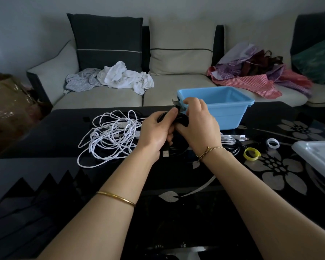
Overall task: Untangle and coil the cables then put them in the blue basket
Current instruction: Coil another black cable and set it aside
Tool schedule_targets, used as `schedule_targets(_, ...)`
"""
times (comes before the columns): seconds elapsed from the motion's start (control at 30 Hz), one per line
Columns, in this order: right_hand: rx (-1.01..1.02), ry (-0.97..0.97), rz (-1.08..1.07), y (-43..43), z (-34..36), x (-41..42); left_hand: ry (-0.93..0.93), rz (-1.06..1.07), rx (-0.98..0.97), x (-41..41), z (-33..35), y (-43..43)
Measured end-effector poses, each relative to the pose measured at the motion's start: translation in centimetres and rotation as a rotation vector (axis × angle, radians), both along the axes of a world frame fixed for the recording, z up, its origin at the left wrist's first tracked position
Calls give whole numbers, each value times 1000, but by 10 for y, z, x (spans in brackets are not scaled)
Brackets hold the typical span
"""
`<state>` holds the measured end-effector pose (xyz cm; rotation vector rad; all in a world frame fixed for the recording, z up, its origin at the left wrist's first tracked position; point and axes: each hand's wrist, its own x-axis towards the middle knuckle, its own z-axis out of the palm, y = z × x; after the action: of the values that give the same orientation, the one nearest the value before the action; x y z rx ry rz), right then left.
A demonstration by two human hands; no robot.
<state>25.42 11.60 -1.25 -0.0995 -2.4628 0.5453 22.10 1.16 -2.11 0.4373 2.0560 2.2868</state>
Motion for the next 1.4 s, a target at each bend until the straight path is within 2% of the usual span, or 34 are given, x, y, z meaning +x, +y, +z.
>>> schedule_targets(0.13, -79, 35, 160, 4, 1, -2, -65, -21, 26, -3, -4, -5)
schedule_targets(0.3, -86, 10, 236, 8, 6, -4, -37, -41, 15, -4, -4, -8)
schedule_targets(0.6, -157, 24, 210, 11, 7, -2, -60, -78, 33, -1, -3, -6)
schedule_targets(0.8, -102, 36, 215, 10, 8, 2, -239, -152, 82, -3, 3, -10)
schedule_targets(0.87, -66, 20, 230, 11, 8, 4, -266, -179, 37, -8, 1, -15)
schedule_targets(0.97, -14, -33, 259, 12, 8, 4, -224, -214, -118, -13, 2, -21)
schedule_targets(1.1, -15, -41, 278, 13, 8, 1, -81, -299, -191, -11, 1, -21)
schedule_targets(1.27, -49, -40, 267, 16, 4, 0, -33, -334, -160, -14, -7, -20)
schedule_targets(1.4, -98, -19, 254, 15, 2, -3, -32, -279, -156, -15, -7, -18)
